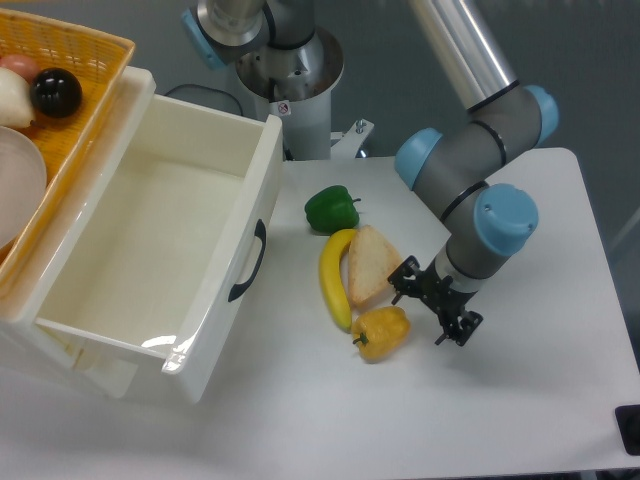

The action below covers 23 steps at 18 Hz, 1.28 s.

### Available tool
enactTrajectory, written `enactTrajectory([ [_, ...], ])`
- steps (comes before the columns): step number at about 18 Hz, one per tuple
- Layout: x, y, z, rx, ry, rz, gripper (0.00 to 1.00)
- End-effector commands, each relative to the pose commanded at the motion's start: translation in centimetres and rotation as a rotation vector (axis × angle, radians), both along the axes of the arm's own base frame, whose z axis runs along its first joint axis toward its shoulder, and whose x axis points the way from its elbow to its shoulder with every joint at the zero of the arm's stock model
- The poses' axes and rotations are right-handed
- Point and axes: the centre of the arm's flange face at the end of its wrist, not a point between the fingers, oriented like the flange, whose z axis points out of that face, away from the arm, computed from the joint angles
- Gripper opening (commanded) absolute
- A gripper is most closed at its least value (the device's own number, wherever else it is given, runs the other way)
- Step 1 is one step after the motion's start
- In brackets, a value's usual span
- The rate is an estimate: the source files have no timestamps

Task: Pick up the yellow pepper
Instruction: 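Lower the gripper over the yellow pepper and close on it, then lift the yellow pepper up and carry it away from the banana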

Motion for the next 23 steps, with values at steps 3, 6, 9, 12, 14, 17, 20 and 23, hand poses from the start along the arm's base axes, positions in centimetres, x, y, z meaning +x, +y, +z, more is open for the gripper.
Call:
enactTrajectory([
  [3, 0.7, 0.4, 0.2, -0.007, -0.005, 0.001, 1.00],
  [6, 1.4, 0.7, -0.3, -0.017, -0.015, -0.009, 1.00],
  [9, 1.7, 0.9, -0.8, -0.026, -0.024, -0.009, 1.00],
  [12, 2.5, 1.4, -1.9, -0.041, -0.037, -0.021, 1.00],
  [14, 3.1, 1.6, -2.6, -0.064, -0.039, -0.027, 0.97],
  [17, 3.2, 1.6, -3.0, -0.083, -0.040, -0.011, 0.86],
  [20, 3.5, 2.1, -3.5, -0.088, -0.048, -0.006, 0.72],
  [23, 3.2, 2.3, -2.7, -0.079, -0.033, -0.005, 0.57],
])
